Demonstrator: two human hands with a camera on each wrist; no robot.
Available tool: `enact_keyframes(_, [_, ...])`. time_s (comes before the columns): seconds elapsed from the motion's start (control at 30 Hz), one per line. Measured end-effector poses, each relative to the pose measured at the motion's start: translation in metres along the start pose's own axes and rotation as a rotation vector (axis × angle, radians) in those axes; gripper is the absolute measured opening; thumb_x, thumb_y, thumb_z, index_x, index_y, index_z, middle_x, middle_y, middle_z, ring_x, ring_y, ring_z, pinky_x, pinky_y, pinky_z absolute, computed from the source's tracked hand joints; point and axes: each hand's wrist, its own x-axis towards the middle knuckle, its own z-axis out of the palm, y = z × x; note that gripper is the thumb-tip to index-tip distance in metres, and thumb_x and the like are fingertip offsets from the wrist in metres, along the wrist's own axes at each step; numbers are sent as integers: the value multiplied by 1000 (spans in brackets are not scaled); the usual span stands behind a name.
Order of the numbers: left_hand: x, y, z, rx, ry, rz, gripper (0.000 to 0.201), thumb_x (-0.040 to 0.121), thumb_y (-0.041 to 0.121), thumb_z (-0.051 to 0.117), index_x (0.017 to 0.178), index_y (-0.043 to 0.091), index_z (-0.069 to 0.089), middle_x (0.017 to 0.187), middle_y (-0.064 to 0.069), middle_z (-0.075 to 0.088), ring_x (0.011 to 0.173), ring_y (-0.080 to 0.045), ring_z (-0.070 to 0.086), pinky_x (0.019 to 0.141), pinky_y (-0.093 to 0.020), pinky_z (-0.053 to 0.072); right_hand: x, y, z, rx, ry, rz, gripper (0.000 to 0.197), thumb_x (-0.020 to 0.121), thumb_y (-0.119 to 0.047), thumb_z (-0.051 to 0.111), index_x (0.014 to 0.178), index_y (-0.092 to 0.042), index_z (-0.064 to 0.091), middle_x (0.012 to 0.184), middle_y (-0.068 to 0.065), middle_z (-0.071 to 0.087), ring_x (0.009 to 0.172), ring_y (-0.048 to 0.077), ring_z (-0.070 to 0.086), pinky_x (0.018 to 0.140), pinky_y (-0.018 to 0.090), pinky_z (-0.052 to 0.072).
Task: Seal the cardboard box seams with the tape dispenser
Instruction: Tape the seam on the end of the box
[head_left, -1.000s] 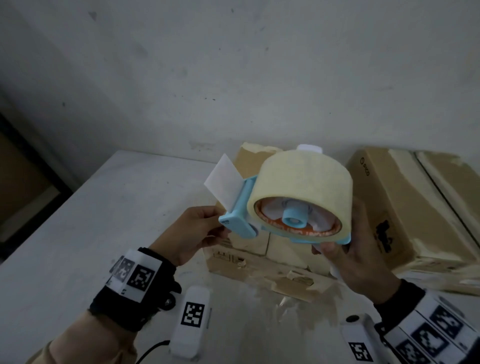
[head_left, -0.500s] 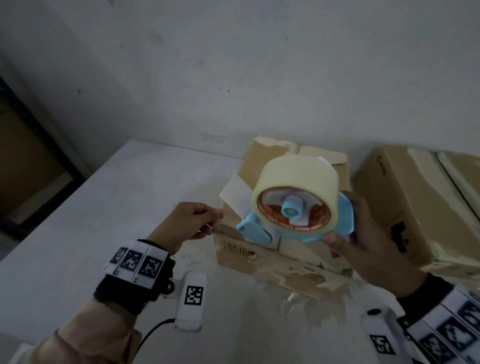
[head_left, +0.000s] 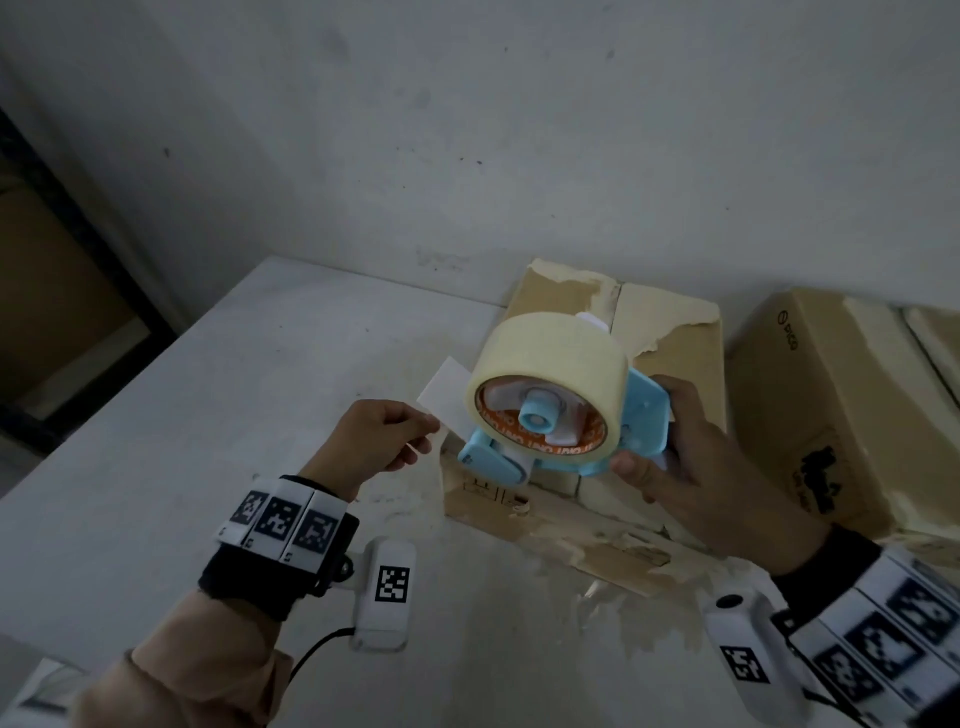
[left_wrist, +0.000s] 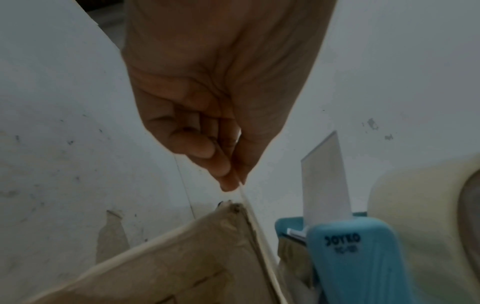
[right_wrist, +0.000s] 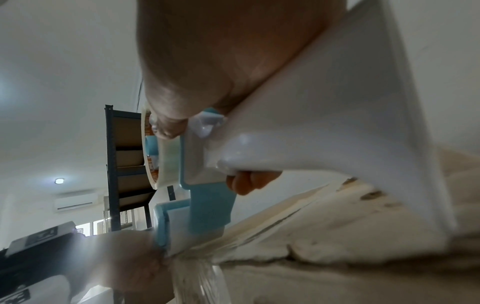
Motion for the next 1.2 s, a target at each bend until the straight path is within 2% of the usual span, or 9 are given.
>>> enact_keyframes(0.13, [1,-3,0,11,-12,4,22,90,14,56,70,14,64,64,-1,60,36,3,48,41,-7,40,2,2,1,2,-25,11,69,65,-61,49,118,-26,24,82,-13,60,69,-10,61,54,11,46])
enact_keyframes(0.33, [3,-8,3,-6,-19,-39,22,90,16,55,69,16,63,64,-1,59,51,-10,47,43,-11,39,2,1,3,-24,-10,14,71,62,-74,52,114,-34,23,86,-14,61,71,-10,62,55,9,46])
enact_keyframes(0.43, [1,-13,13,-103,-29,-114,24,91,17,54,68,14,61,64,-3,57,52,-13,46,50,-19,38,1,2,5,-39,-29,19,63,75,-62,54,117,-27,23,87,-14,59,72,-10,61,57,12,47])
enact_keyframes(0.53, [-1,-18,22,-215,8,-141,27,92,16,50,66,13,58,64,-4,54,53,-15,47,54,-22,39,1,-2,6,-64,-36,29,60,72,-44,53,118,-19,23,77,-14,56,63,-15,58,52,5,41])
enact_keyframes(0.7, [-2,-27,32,-320,37,-182,20,93,21,50,75,14,51,61,-4,52,51,-14,51,49,-21,42,0,0,5,-93,-31,28,77,68,-74,51,120,-26,20,83,-14,60,71,-8,62,57,12,49])
enact_keyframes(0.93, [3,-35,37,-192,3,-305,10,94,21,47,88,13,44,71,-6,49,57,-16,46,52,-24,38,1,-4,6,-109,-27,43,58,80,-45,59,117,-22,22,72,-16,54,58,-14,56,48,5,39])
enact_keyframes(1.0, [2,-33,38,-191,32,-251,13,96,23,43,87,14,45,81,-8,54,63,-18,49,55,-24,37,1,-5,5,-110,-14,36,57,80,-45,59,117,-20,22,69,-16,52,55,-14,55,46,5,38])
enact_keyframes(1.1, [-7,-24,42,-226,30,-108,30,99,32,32,107,13,54,107,-3,54,94,-18,51,70,-29,39,0,-4,5,-119,-27,29,56,80,-43,57,118,-21,21,70,-16,51,55,-14,55,46,5,38])
enact_keyframes(1.2, [-16,-21,47,-85,-24,-25,21,99,19,32,97,14,53,100,1,51,96,-16,47,81,-29,36,1,-4,5,-98,-34,27,57,82,-49,56,118,-22,21,74,-16,53,60,-15,56,49,5,40])
